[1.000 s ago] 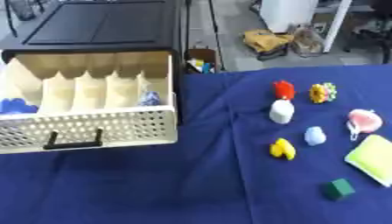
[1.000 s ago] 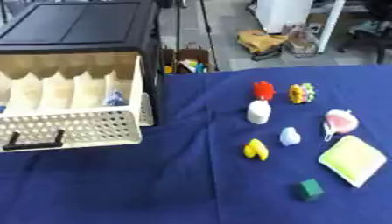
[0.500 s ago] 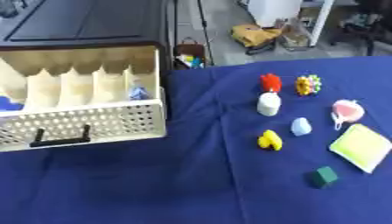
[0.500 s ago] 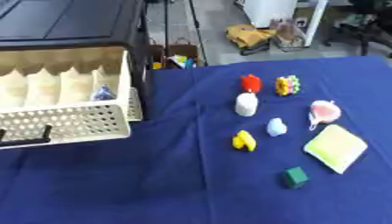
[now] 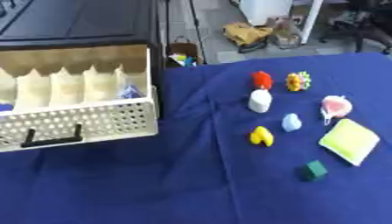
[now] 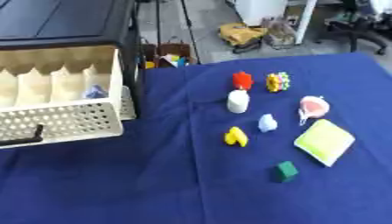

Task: Pick up objects from table and place into drawer.

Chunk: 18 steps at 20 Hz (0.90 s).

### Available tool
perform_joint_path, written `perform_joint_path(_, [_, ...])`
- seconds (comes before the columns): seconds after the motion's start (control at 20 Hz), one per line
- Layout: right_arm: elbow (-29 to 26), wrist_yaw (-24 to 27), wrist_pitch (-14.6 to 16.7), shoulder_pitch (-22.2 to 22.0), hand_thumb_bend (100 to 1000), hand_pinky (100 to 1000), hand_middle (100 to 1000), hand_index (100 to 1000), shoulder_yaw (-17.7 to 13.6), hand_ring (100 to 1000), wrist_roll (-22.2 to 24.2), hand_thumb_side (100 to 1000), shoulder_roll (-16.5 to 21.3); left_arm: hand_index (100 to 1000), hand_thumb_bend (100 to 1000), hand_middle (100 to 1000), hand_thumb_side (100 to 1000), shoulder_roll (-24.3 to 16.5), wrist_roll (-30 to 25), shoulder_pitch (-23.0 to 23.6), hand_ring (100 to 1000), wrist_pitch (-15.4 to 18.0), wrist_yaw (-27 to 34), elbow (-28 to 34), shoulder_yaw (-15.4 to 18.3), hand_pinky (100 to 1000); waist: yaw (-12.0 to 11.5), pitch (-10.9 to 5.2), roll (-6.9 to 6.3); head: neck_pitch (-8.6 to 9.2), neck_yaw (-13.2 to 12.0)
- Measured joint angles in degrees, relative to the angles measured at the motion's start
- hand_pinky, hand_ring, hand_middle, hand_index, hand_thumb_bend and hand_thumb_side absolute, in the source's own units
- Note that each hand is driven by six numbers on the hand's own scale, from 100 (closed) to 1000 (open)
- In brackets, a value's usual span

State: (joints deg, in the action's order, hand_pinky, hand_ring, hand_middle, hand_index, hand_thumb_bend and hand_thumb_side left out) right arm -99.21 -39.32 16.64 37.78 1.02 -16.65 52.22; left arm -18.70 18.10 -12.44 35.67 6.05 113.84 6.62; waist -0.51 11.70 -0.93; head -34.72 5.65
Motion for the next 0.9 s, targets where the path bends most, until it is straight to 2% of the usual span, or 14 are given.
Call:
perform_joint_path(0.2, [5.61,-2.91,0.05,3.4,555,786,845,916,5.38,866,3.58,1000,1.16,893,477,726,1000,-0.05,-0.45,0.31,798,-0.17,0.35,0.0,-0.47,636,-0.38,-0.34,0.2,-0.26,0.38])
perform_joint_path(0.3, [9.97,-3.82,1.26,6.71,565,789,848,916,6.97,868,9.09,1000,0.93,893,477,726,1000,-0.21,-0.65,0.45,798,-0.24,0.48,0.0,-0.55,635,-0.62,-0.65,0.26,-0.5,0.5])
perform_joint_path(0.45, [16.89,-3.95,4.36,11.65,602,794,853,917,7.44,872,19.97,1000,-0.22,892,475,725,1000,-0.44,-0.81,0.84,797,-0.31,0.51,0.0,-0.74,634,-0.64,-0.85,0.32,-0.54,0.58])
perform_joint_path(0.6, [22.74,-4.17,6.74,14.42,628,797,855,917,7.46,875,27.55,1000,-1.68,892,477,724,1000,-0.45,-0.93,0.88,797,-0.42,0.55,0.0,-0.82,633,-0.65,-0.87,0.34,-0.54,0.66])
perform_joint_path(0.7, [26.02,-5.17,7.8,15.75,683,801,855,918,7.49,878,30.59,1000,-2.59,892,476,724,1000,-0.45,-1.01,0.88,797,-0.5,0.59,0.0,-0.83,632,-0.69,-0.88,0.37,-0.54,0.81])
perform_joint_path(0.85, [30.18,-7.31,9.2,16.75,699,802,840,913,7.51,877,33.58,963,-3.71,892,476,723,1000,-0.45,-1.12,0.88,796,-0.6,0.65,0.0,-0.83,631,-0.83,-0.88,0.38,-0.53,1.07])
perform_joint_path(0.9, [31.31,-8.05,9.57,16.82,714,804,836,912,7.5,879,34.27,909,-3.99,892,476,723,1000,-0.45,-1.15,0.88,795,-0.63,0.65,0.0,-0.83,631,-0.87,-0.87,0.38,-0.52,1.1])
